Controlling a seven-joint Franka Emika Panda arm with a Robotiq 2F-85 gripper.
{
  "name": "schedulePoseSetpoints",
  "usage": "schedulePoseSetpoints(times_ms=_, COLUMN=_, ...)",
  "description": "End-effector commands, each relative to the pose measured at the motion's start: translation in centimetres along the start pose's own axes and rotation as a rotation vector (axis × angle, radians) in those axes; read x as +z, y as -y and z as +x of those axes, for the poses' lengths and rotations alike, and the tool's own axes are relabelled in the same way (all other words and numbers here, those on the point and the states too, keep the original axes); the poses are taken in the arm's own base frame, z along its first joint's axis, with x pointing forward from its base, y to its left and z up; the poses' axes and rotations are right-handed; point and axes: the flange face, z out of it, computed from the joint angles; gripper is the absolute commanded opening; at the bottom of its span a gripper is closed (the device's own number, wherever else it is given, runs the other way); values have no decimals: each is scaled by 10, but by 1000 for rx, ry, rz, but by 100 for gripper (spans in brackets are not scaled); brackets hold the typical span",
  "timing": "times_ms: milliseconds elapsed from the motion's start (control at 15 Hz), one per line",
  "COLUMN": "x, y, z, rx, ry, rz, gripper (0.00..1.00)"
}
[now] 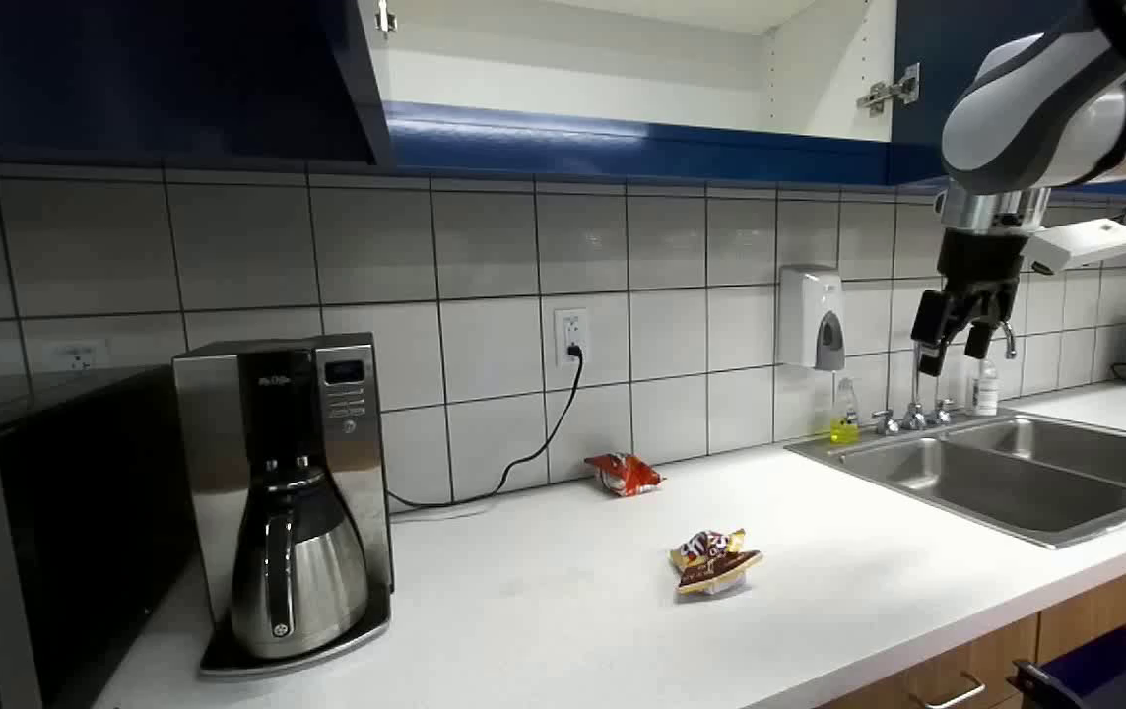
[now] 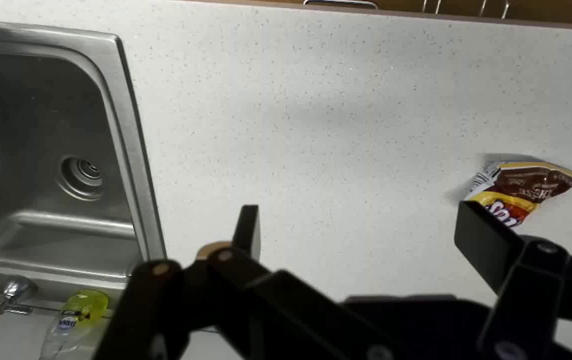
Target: Put the brown packet inside the cabinet
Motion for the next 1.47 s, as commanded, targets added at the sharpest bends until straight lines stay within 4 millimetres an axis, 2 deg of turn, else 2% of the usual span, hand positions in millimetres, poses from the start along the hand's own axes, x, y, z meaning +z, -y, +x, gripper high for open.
schedulePoseSetpoints(times_ms=0, x=-1, y=0, z=0, rx=0, ry=1, rz=1, gripper=100)
schedulePoseSetpoints(times_ms=200, x=-2, y=11, z=6, rx=15, ry=7, rz=-4, gripper=100)
schedulePoseSetpoints(times_ms=333, x=-4, y=26, z=11, rx=11, ry=20, rz=-22, gripper=100)
schedulePoseSetpoints(times_ms=667, x=-8, y=79, z=30, rx=16, ry=41, rz=-34, gripper=100)
schedulePoseSetpoints(times_ms=933, x=-5, y=122, z=44, rx=57, ry=43, rz=27, gripper=100)
schedulePoseSetpoints(times_ms=1400, x=5, y=169, z=64, rx=236, ry=68, rz=100, gripper=100)
